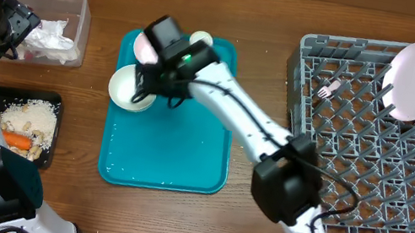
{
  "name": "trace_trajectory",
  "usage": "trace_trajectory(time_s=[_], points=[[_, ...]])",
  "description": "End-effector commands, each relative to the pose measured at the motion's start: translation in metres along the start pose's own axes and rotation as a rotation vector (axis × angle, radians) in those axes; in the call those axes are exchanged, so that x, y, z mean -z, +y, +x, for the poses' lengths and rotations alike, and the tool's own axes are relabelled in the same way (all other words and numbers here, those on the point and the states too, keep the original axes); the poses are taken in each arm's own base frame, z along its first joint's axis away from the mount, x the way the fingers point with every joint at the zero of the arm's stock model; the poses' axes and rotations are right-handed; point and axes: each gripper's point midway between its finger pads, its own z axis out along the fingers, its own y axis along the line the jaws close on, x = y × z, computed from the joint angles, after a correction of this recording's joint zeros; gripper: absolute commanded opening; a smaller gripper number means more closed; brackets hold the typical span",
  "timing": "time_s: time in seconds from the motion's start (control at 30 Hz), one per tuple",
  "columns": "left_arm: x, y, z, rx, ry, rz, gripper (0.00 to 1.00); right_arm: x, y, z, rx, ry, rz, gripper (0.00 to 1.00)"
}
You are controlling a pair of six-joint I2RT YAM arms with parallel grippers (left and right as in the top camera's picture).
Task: Sort waste into correct bins and load items into the dishwasher rack
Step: 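Swing the right gripper back over the bowls on the teal tray, then lower the right gripper onto the rim of the white bowl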
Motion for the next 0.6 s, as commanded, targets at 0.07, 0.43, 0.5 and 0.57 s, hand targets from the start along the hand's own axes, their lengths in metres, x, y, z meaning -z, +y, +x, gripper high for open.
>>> trace_trajectory(time_s=[0.07, 0.43, 0.5, 0.57], points=[[0.002, 0.001, -0.003, -0.009, -0.016, -0.005, 1.00, -0.018, -0.003, 0.005, -0.011, -0.015, 0.063, 0.75], [0.002, 0.001, -0.003, -0.009, -0.016, -0.005, 1.00, -0.048, -0.014, 0.012, -0.016, 0.016, 0.087, 0.68], [0.002, 0.001, -0.003, -0.009, -0.016, -0.005, 1.00, -0.049, -0.015, 0.010, -0.015, 0.007, 0.095, 0.68], [0.002, 0.001, -0.003, -0.009, -0.016, -0.005, 1.00, -0.048, -0.017, 0.008, -0.015, -0.006, 0.108, 0.66]])
